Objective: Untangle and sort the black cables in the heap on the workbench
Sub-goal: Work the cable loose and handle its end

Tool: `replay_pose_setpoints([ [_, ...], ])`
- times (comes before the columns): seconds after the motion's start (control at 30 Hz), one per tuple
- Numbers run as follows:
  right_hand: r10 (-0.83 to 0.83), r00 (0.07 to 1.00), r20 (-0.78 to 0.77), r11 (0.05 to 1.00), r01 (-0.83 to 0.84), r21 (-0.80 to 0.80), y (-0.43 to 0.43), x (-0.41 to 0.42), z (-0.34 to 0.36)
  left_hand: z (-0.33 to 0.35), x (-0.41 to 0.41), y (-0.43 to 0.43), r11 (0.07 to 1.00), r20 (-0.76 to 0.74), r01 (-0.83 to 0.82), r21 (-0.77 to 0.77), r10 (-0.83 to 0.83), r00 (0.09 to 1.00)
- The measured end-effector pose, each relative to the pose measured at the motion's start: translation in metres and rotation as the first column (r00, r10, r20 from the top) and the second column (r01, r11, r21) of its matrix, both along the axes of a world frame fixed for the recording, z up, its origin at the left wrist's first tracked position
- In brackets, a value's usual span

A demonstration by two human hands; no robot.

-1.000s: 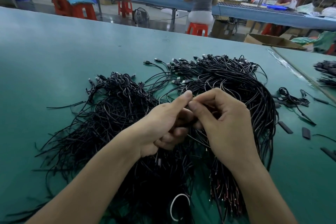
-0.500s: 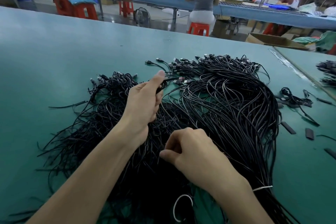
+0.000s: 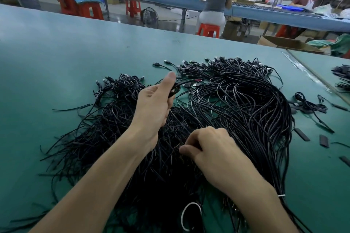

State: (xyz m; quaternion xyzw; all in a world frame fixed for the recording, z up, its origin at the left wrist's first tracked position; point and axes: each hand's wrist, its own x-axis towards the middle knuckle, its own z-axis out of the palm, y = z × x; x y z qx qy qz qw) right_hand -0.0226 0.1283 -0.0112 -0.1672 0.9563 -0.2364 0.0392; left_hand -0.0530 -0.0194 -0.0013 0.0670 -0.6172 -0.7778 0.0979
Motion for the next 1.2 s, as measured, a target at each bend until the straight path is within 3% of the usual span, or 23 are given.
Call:
replay_pose_setpoints([
  [0.23,-0.003,0.999,0.051,0.975,0.014,-0.222,0.034,-0.005,0.028,0.004,0.003,0.002,0.998,-0.017,-0.007,0.058,0.008,1.000],
  [0.43,-0.277,0.937,-0.215,0.835,0.124,-0.536,0.034,-0.015,0.021,0.009,0.008,0.005,0.993,-0.114,0.023,0.120,-0.009,0.993],
  [0.5,-0.402,0.882,-0.246,0.696,0.120,-0.708,0.028,-0.016,0.019,0.010,0.010,0.008,0.991,-0.163,0.080,0.111,-0.061,0.985],
  [0.6,-0.526,0.843,-0.108,0.311,0.072,-0.948,0.022,-0.015,0.022,0.010,0.013,0.013,0.979,-0.210,0.185,0.089,-0.163,0.964],
  [0.7,-0.486,0.865,0.126,-0.072,0.103,-0.992,0.020,-0.014,0.028,0.008,0.018,0.018,0.935,-0.213,0.354,-0.017,-0.349,0.913],
  [0.77,-0.407,0.882,0.236,-0.211,0.161,-0.964,0.016,-0.014,0.029,0.007,0.021,0.024,0.892,-0.171,0.436,-0.121,-0.451,0.876],
  [0.83,-0.305,0.922,0.238,-0.162,0.196,-0.967,0.011,-0.012,0.028,0.006,0.024,0.030,0.880,-0.163,0.447,-0.158,-0.470,0.867],
  [0.93,-0.164,0.979,0.124,0.086,0.139,-0.987,0.004,-0.006,0.027,0.009,0.024,0.032,0.910,-0.228,0.411,-0.054,-0.412,0.882],
  [1.03,-0.126,0.992,0.010,0.320,0.050,-0.946,0.001,-0.004,0.025,0.009,0.019,0.027,0.944,-0.238,0.324,0.067,-0.300,0.924],
  [1.2,-0.029,0.995,-0.093,0.549,-0.062,-0.834,0.004,-0.004,0.026,0.002,0.012,0.024,0.983,-0.218,0.169,0.072,-0.150,0.964],
])
